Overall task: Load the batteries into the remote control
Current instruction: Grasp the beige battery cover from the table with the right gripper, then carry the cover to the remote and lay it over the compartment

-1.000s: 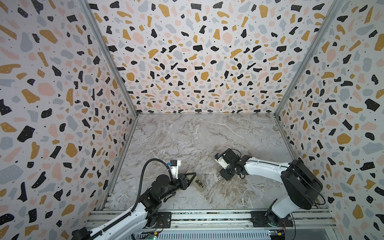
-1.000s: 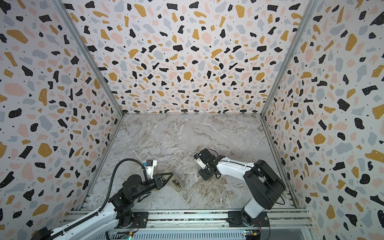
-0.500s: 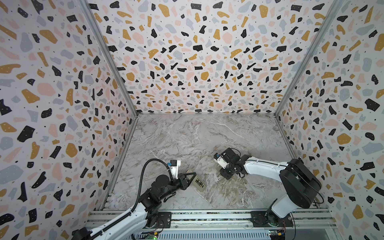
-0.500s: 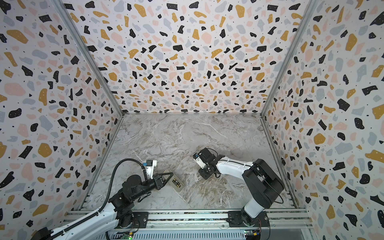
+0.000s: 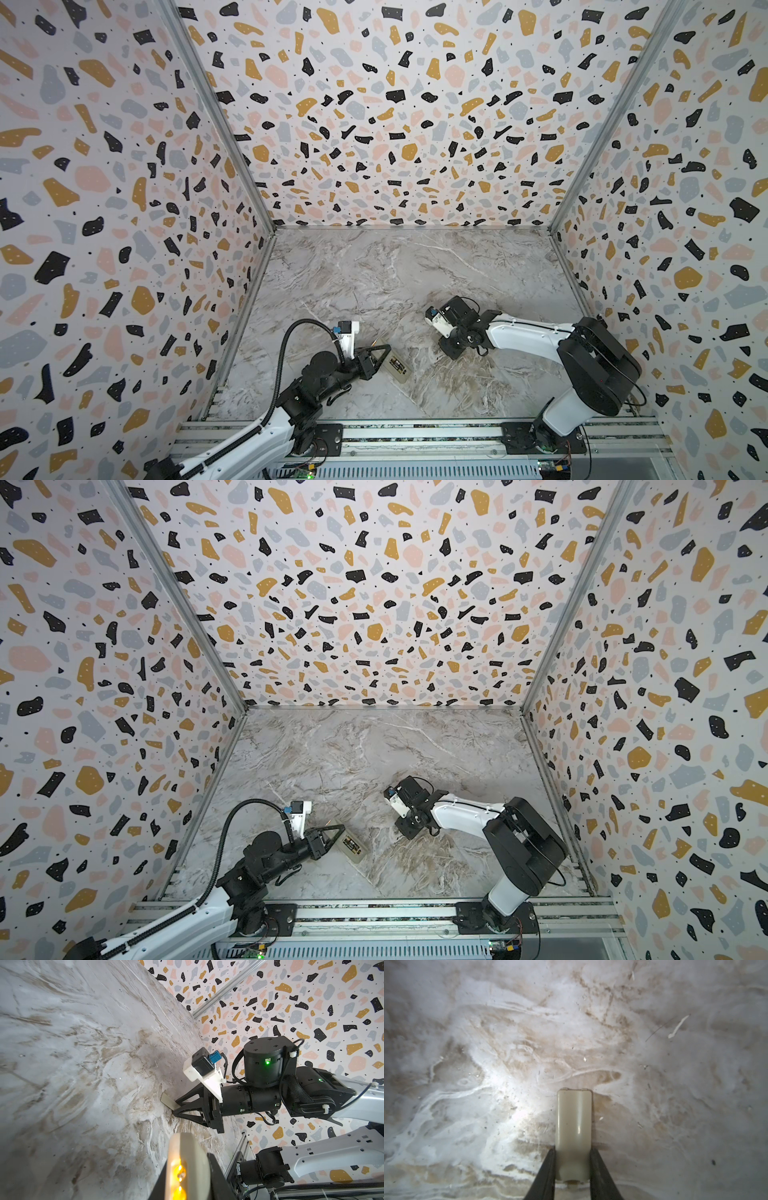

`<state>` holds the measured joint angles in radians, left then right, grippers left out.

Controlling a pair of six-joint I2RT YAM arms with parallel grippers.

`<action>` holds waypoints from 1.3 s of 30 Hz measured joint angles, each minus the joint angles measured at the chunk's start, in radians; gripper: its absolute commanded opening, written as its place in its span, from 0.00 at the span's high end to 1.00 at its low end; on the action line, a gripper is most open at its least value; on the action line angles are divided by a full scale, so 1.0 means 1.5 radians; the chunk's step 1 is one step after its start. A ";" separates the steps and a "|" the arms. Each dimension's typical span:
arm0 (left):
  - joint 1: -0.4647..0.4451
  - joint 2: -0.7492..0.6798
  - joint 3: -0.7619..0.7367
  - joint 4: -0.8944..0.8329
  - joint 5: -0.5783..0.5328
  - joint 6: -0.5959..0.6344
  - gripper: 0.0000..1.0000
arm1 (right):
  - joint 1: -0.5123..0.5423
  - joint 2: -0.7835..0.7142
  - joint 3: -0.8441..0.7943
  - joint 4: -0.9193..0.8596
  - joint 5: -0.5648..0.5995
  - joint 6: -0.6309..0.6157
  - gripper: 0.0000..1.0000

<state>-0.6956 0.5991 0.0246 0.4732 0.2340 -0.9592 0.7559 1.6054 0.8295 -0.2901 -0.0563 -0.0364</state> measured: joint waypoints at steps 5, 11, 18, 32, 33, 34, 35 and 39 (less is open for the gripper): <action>0.000 -0.012 -0.008 0.000 -0.029 -0.011 1.00 | 0.010 -0.001 0.000 0.001 0.008 -0.004 0.83; 0.001 -0.034 -0.011 0.000 -0.073 -0.034 1.00 | 0.060 -0.033 -0.004 0.003 0.041 -0.018 0.91; 0.005 -0.062 -0.011 0.000 -0.109 -0.052 1.00 | 0.162 -0.139 -0.004 0.030 0.097 -0.046 0.95; 0.005 -0.065 -0.011 -0.001 -0.123 -0.052 1.00 | 0.315 -0.166 0.002 0.087 0.156 -0.097 0.95; 0.005 -0.065 -0.011 -0.001 -0.123 -0.051 1.00 | 0.317 -0.160 0.006 0.087 0.158 -0.098 0.96; 0.005 -0.065 -0.011 -0.003 -0.125 -0.051 1.00 | 0.319 -0.153 0.010 0.089 0.160 -0.099 0.96; 0.005 -0.065 -0.011 -0.005 -0.125 -0.051 1.00 | 0.321 -0.149 0.015 0.089 0.163 -0.100 0.96; 0.006 -0.065 -0.011 -0.006 -0.125 -0.051 1.00 | 0.323 -0.136 0.032 0.091 0.164 -0.101 0.97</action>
<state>-0.6872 0.5014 0.0074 0.4641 0.0460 -1.0355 1.2404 1.4010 0.8768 -0.1539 0.1902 -0.1883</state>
